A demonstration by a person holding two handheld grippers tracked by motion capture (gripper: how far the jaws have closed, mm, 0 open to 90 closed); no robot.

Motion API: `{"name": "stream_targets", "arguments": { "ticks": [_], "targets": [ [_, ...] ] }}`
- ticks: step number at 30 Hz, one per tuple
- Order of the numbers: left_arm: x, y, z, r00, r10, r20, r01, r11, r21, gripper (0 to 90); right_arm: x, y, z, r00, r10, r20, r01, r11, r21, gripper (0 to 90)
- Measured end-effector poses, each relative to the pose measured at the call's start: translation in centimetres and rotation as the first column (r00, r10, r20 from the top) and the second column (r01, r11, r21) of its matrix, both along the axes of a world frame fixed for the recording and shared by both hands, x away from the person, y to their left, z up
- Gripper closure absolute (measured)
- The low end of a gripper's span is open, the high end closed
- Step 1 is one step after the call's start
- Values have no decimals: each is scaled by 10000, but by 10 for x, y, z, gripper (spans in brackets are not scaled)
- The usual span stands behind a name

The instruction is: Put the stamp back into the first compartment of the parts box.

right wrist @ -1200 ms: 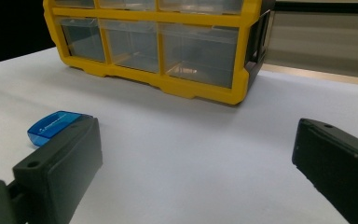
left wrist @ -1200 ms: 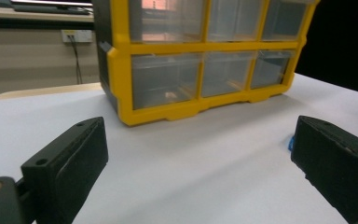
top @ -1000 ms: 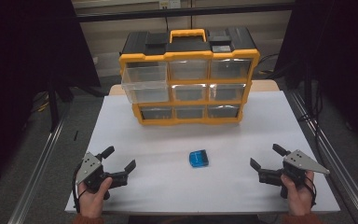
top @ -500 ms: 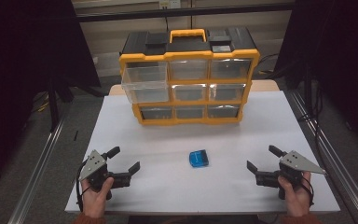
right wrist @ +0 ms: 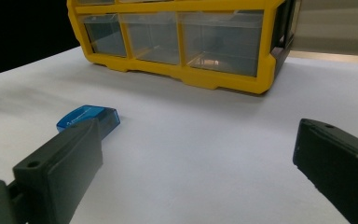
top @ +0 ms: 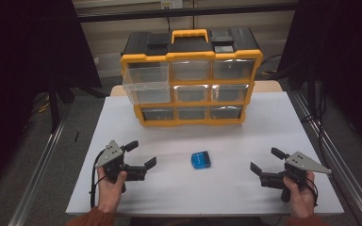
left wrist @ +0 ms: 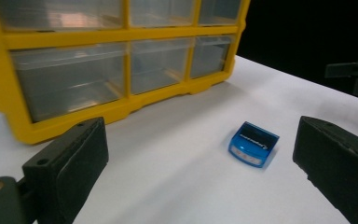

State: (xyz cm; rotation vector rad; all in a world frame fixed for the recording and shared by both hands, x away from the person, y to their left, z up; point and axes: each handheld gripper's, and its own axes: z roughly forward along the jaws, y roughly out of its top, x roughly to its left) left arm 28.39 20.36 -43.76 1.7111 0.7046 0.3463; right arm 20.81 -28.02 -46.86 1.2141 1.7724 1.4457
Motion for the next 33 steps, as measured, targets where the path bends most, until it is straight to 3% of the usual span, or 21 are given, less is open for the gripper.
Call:
{"name": "stream_targets", "arguments": {
  "ticks": [1,7,12,13,14,16,17,19,21,23,24,25,26,29,31,32,33],
  "targets": [
    [2,-3,1,9999,-100,65,98,9996,274,36,-1,0,0,10000,25,-19,-25,10000,41,10],
    [6,-27,3,9979,-623,-153,628,9974,356,35,-1,1,0,9998,199,44,-198,9998,-54,10],
    [8,-42,4,9872,-1546,-389,1566,9861,557,33,-1,5,2,9993,317,203,-312,9992,-239,9],
    [6,-46,4,9913,-1274,-337,1296,9887,751,33,-1,5,3,9992,313,243,-307,9992,-257,9],
    [6,-49,4,9904,-1334,-363,1359,9876,783,31,-1,4,3,9995,201,259,-194,9995,-262,9],
    [7,-54,2,9830,-1802,-360,1829,9786,945,30,-2,3,4,9993,228,297,-221,9995,-245,9],
    [7,-54,2,9830,-1802,-360,1829,9786,945,27,-3,3,4,9995,148,297,-141,9996,-249,9],
    [6,-64,1,9783,-2023,-441,2062,9712,1192,27,-4,4,5,9993,137,352,-125,9994,-324,9],
    [6,-71,1,9774,-2053,-497,2108,9634,1657,27,-5,5,5,9991,193,379,-177,9990,-412,8],
    [7,-75,0,9776,-2027,-568,2097,9615,1776,26,-5,6,5,9993,194,327,-179,9989,-443,8],
    [10,-83,0,9725,-2234,-658,2320,9536,1917,27,-4,6,5,9992,187,349,-170,9987,-487,7],
    [11,-86,0,9719,-2232,-746,2340,9504,2049,29,-4,7,5,9994,155,324,-138,9986,-515,10],
    [13,-89,-1,9669,-2426,-791,2537,9473,1954,32,-4,7,5,9994,138,319,-123,9988,-483,9],
    [18,-96,1,9647,-2476,-901,2613,9427,2076,32,-3,6,5,9994,203,283,-194,9992,-340,8],
    [19,-99,0,9613,-2562,-1013,2717,9425,1945,33,-3,6,5,9992,296,264,-289,9992,-293,7],
    [23,-105,2,9579,-2652,-1097,2839,9318,2260,33,-3,6,5,9989,372,288,-365,9990,-268,2],
    [23,-105,2,9579,-2652,-1097,2839,9318,2260,31,-3,6,5,9989,372,288,-365,9990,-268,2]
  ]
}}
